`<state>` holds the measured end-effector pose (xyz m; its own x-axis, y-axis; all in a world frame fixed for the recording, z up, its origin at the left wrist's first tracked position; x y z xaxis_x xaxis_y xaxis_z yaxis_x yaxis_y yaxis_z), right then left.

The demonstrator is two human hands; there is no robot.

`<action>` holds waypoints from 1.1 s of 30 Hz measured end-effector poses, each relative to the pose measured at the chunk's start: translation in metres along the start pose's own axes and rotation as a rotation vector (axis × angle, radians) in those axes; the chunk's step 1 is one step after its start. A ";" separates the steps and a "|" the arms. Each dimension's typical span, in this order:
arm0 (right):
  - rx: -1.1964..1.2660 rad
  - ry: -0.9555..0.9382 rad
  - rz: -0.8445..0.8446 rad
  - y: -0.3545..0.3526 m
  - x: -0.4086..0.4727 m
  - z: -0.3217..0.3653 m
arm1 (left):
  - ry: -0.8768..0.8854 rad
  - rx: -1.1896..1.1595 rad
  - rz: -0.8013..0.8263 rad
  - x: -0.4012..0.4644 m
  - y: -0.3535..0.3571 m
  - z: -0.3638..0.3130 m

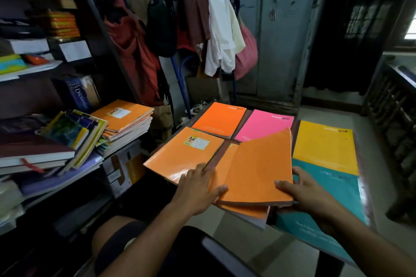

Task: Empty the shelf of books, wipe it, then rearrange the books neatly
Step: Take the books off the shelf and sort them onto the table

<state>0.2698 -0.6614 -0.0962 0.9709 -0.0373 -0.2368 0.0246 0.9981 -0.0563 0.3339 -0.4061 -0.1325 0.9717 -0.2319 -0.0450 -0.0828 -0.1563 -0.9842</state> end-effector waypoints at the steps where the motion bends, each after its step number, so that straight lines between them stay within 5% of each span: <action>1: -0.020 -0.024 -0.013 -0.002 0.001 0.003 | -0.022 -0.002 -0.003 0.001 0.000 0.004; 7: 0.183 -0.094 -0.039 0.012 0.016 0.018 | -0.059 -0.053 -0.022 0.004 -0.012 0.016; 13: 0.216 -0.260 -0.034 0.042 0.082 0.086 | -0.136 -0.531 -0.166 0.016 -0.041 0.053; 18: 0.258 -0.206 -0.103 0.071 0.185 0.109 | -0.246 -0.412 -0.197 0.043 -0.056 0.094; 25: -0.185 0.050 -0.288 0.086 0.263 0.046 | -0.250 -0.320 -0.003 0.057 -0.047 0.107; 28: -0.646 0.013 -0.302 0.087 0.261 0.052 | -0.241 -0.321 -0.119 0.048 -0.058 0.118; 33: -0.720 -0.335 -0.301 0.130 0.227 0.072 | -0.266 -0.359 -0.464 -0.001 -0.111 0.144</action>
<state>0.5104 -0.5369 -0.0878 0.9695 -0.1663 0.1802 0.2452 0.6692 -0.7014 0.3743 -0.2507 -0.0478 0.9421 0.1758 0.2856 0.3353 -0.5055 -0.7950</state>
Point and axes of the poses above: each hand's wrist, its own x-axis towards the middle knuckle, its own y-axis out of the palm, z = x × y, the point moved 7 cm from there along x, towards the middle knuckle, and after that the axes turned 3 degrees about x, right-handed, at the moved point
